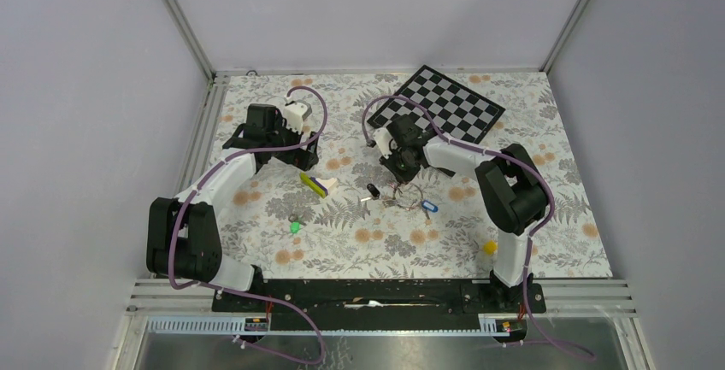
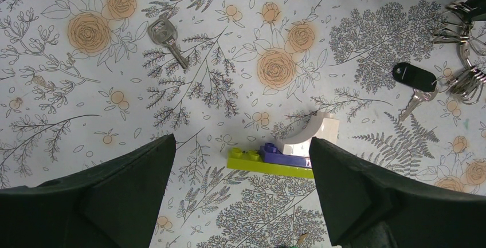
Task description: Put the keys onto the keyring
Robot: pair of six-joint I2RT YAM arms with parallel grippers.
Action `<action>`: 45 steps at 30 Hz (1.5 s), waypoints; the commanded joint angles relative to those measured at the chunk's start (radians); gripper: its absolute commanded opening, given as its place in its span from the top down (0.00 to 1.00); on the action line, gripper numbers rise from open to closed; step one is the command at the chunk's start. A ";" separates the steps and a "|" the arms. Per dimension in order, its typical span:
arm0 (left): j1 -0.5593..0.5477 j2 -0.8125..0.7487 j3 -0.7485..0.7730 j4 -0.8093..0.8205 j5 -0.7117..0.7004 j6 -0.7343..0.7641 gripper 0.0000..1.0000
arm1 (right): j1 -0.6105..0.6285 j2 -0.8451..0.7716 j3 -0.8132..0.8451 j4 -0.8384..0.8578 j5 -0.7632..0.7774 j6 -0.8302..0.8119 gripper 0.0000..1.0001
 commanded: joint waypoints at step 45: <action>-0.003 -0.014 -0.009 0.042 -0.005 0.002 0.01 | -0.187 -0.032 0.049 -0.001 -0.191 0.147 0.67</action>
